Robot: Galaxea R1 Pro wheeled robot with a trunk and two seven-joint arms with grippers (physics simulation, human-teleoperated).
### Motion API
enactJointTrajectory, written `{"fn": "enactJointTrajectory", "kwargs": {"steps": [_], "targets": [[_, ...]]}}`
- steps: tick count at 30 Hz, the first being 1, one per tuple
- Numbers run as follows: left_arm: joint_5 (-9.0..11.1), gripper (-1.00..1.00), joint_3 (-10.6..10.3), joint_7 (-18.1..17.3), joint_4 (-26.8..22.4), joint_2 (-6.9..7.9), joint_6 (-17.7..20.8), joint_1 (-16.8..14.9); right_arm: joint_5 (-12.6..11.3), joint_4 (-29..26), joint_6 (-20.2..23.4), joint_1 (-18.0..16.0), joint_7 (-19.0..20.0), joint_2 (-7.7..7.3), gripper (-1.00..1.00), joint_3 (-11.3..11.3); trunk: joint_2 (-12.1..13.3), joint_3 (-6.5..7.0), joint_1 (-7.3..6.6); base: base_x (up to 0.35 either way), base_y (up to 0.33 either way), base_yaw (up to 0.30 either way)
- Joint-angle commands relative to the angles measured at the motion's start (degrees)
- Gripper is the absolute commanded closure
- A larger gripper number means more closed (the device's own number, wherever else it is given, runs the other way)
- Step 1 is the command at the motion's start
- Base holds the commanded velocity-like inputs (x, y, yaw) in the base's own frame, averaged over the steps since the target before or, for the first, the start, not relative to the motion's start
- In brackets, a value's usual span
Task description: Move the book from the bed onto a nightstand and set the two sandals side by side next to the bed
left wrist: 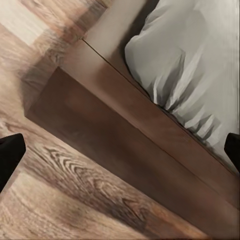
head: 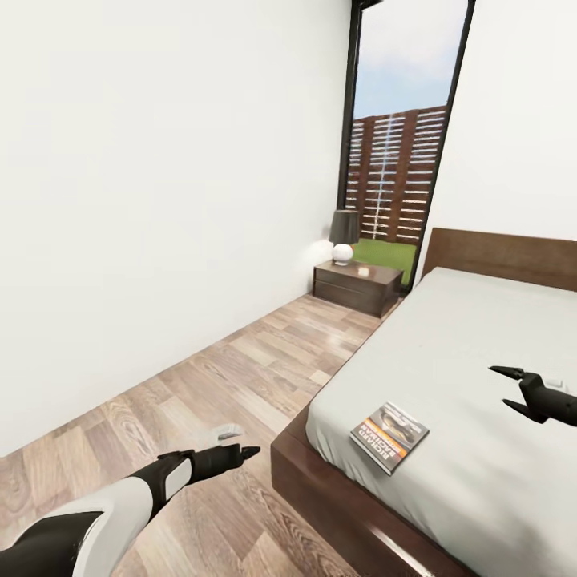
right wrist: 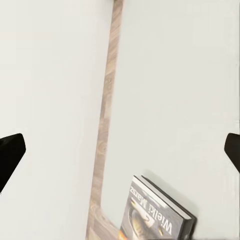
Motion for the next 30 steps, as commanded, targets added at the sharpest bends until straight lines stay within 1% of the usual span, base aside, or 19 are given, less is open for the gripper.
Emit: {"fn": "enactJointTrajectory", "kwargs": {"steps": [1, 7, 18, 23, 30], "targets": [[0.2, -1.00, 0.4, -0.1, 0.0, -0.15, 0.6, 0.0, -0.6, 0.0, 0.3, 0.1, 0.4, -0.10, -1.00, 0.3, 0.0, -0.06, -0.01, 0.000, 0.000, -0.224], [0.2, -1.00, 0.4, 0.0, 0.0, -0.57, 0.5, 0.4, -0.5, 0.0, 0.0, 0.5, 2.3, -0.45, -1.00, 0.3, 0.0, -0.06, -0.01, 0.000, 0.000, -0.224], [0.2, -1.00, 0.4, 0.1, 0.1, -0.76, -0.8, 0.7, -0.5, 0.1, -0.9, 1.6, 4.0, -0.70, -1.00, 0.3, 0.0, -0.09, -0.01, 0.000, 0.000, -0.224], [0.2, -1.00, 0.4, 0.1, 0.1, -0.84, -1.1, 0.8, -0.5, 0.1, -1.1, 1.7, 4.4, -0.71, -1.00, 0.3, 0.0, -0.19, -0.01, 0.000, 0.000, -0.224], [0.2, -1.00, 0.4, 0.2, 0.1, -1.63, -1.5, 1.3, -0.5, 0.1, -1.1, 1.9, 4.5, -0.64, -1.00, 0.3, 0.0, -0.38, -0.01, 0.000, 0.000, -0.201]]}}
